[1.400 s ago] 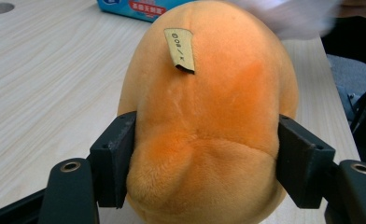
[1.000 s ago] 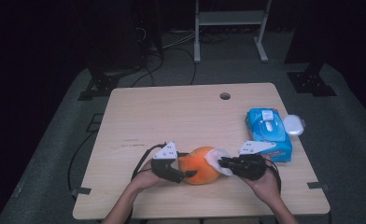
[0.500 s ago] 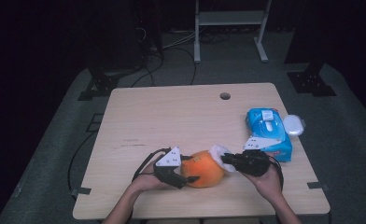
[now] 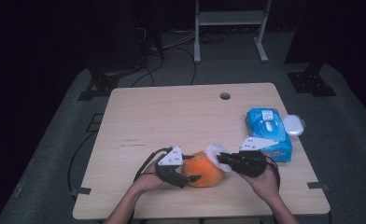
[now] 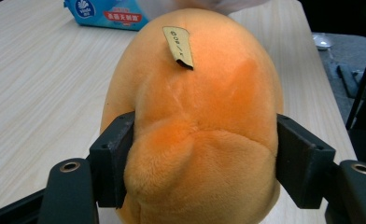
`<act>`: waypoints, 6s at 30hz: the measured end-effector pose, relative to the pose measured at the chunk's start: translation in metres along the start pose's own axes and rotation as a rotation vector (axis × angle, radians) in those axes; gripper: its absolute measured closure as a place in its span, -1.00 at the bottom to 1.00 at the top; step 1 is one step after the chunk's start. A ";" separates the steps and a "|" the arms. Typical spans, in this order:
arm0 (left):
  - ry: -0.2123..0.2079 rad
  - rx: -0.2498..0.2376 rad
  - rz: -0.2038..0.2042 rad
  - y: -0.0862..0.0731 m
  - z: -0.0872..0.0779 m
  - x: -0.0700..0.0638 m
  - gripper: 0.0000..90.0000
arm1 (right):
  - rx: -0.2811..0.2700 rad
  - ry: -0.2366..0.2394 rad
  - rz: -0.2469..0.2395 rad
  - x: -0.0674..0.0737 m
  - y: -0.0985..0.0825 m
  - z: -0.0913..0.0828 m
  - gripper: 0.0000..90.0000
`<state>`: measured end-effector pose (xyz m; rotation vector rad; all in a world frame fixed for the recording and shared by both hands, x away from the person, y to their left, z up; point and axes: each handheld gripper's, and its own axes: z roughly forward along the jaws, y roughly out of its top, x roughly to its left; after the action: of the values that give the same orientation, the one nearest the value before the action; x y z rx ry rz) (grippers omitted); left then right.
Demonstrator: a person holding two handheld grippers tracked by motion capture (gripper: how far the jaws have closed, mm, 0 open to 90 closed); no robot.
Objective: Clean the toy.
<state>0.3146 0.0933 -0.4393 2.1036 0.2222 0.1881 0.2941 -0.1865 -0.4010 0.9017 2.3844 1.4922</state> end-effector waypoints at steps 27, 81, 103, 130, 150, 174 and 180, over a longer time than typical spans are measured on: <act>0.009 -0.006 0.052 0.013 0.007 -0.013 -0.38 | 0.003 -0.015 -0.025 0.004 0.002 -0.002 0.85; -0.011 -0.027 0.048 0.010 0.009 -0.015 -0.29 | 0.057 -0.018 -0.016 -0.007 -0.005 0.000 0.86; -0.024 -0.048 -0.125 -0.009 -0.004 0.011 -0.30 | 0.038 -0.006 0.077 -0.021 -0.014 -0.005 0.86; 0.022 -0.030 -0.061 0.017 0.008 -0.010 -0.28 | 0.009 0.011 -0.056 0.011 0.008 -0.006 0.88; 0.051 -0.057 -0.031 0.030 0.007 -0.019 -0.21 | 0.032 -0.075 -0.074 0.012 0.011 -0.008 0.88; 0.050 -0.076 -0.076 0.033 -0.008 -0.006 -0.12 | -0.066 -0.032 -0.056 0.014 0.017 -0.020 0.88; 0.061 -0.028 -0.082 0.030 -0.008 -0.008 -0.20 | -0.032 -0.015 -0.075 0.021 0.014 -0.003 0.88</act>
<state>0.3078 0.0825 -0.4097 2.0591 0.3394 0.2052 0.2816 -0.1728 -0.3845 0.8045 2.3496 1.4861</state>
